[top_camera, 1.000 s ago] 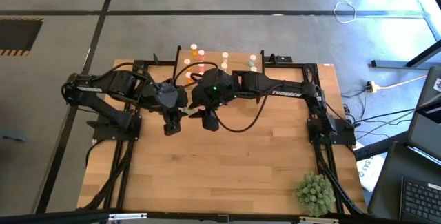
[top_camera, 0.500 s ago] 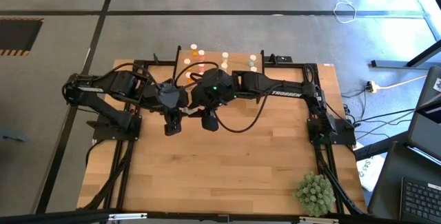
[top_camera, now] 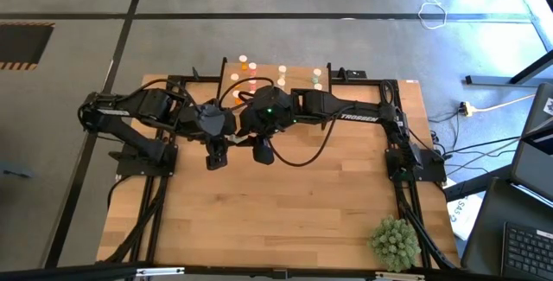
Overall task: Pick and place medicine bottles onto shelf by color
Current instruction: Put the blue pill bottle on the shelf aligned with the other blue pill bottles
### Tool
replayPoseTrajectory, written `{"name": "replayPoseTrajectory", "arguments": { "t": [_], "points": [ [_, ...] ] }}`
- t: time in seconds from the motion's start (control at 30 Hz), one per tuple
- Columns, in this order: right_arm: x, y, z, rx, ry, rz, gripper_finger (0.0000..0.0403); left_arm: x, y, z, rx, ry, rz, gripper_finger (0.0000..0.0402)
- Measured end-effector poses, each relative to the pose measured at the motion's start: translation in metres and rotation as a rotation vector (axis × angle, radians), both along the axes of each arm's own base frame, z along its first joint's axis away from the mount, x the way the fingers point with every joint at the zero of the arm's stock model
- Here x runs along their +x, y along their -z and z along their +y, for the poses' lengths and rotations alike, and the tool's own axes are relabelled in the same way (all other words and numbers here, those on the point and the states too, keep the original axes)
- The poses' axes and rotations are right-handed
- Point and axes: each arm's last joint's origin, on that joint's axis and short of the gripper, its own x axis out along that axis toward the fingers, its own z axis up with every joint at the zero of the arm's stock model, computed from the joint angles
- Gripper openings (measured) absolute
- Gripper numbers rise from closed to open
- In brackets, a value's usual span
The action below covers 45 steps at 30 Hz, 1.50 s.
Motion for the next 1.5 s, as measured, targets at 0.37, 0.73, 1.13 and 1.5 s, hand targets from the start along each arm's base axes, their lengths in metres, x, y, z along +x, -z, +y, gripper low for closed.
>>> {"name": "replayPoseTrajectory", "arguments": {
  "t": [0.37, 0.73, 1.13, 1.5],
  "points": [
    [0.0, -0.0001, -0.0002, -0.002, 0.002, -0.001, 0.0116, 0.0, -0.0002, 0.0005, 0.022, -0.008, -0.002, 0.012],
    [0.0001, -0.0002, -0.0004, -0.002, 0.002, -0.002, 0.0116, 0.0, -0.0003, 0.0011, 0.065, 0.007, 0.002, 0.015],
    [-0.0006, 0.0006, -0.0001, 0.0, -0.001, 0.009, 0.0116, 0.0004, -0.0005, 0.0012, 0.066, 0.004, -0.003, 0.0168],
    [-0.0009, 0.0011, -0.0009, 0.0, 0.001, 0.015, 0.0116, -0.0019, -0.0021, -0.0002, 0.074, 0.052, -0.002, 0.0167]
  ]
}}
